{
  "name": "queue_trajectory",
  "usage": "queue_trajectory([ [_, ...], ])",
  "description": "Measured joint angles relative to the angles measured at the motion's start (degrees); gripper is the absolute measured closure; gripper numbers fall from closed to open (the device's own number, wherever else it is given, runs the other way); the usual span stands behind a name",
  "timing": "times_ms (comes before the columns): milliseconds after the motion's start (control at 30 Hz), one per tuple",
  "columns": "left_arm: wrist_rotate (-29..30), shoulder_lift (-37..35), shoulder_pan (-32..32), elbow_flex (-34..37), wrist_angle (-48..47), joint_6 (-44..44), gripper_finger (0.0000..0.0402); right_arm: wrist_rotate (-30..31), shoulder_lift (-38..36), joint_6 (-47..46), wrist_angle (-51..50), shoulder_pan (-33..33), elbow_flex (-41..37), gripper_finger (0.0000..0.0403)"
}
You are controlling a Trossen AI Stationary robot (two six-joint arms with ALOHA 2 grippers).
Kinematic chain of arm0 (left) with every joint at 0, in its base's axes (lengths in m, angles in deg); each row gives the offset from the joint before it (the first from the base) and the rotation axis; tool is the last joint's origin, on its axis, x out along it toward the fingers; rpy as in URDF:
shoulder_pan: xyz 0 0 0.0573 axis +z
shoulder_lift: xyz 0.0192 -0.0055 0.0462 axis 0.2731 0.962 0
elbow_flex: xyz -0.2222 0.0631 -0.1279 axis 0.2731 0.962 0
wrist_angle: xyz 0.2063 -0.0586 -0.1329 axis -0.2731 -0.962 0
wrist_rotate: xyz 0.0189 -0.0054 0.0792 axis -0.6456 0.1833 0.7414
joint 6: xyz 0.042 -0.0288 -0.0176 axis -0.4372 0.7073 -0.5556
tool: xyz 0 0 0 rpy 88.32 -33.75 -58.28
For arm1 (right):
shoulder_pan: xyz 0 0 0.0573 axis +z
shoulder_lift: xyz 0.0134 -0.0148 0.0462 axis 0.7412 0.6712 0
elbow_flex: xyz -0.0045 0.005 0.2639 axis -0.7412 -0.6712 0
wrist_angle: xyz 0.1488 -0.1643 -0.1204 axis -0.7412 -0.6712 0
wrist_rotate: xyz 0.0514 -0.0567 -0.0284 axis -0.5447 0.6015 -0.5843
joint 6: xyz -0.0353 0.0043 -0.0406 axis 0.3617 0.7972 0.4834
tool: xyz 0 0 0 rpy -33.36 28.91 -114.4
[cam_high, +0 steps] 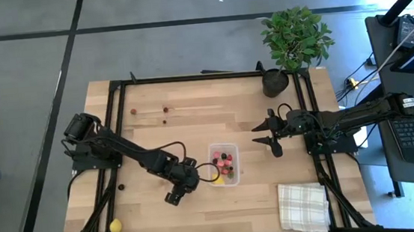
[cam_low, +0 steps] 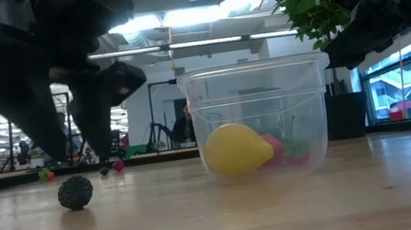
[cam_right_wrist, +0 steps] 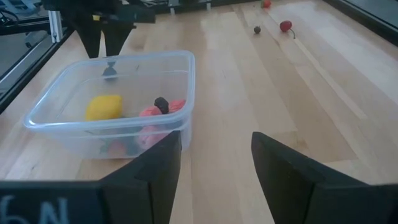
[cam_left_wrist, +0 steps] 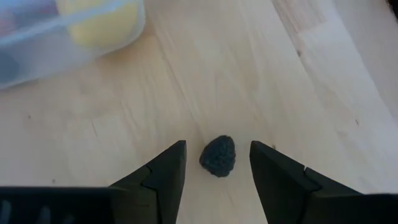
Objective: Pick and placing Produce into tupperware
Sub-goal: Put the blackberry into the transparent bin
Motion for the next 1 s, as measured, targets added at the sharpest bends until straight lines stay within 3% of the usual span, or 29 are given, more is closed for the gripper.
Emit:
queue_trajectory([
  [1000,-1.44,-0.04,-0.11,9.27,14.64,0.12,0.0230,0.00,0.00,0.05,-0.02,-0.02,-0.07,0.0205],
])
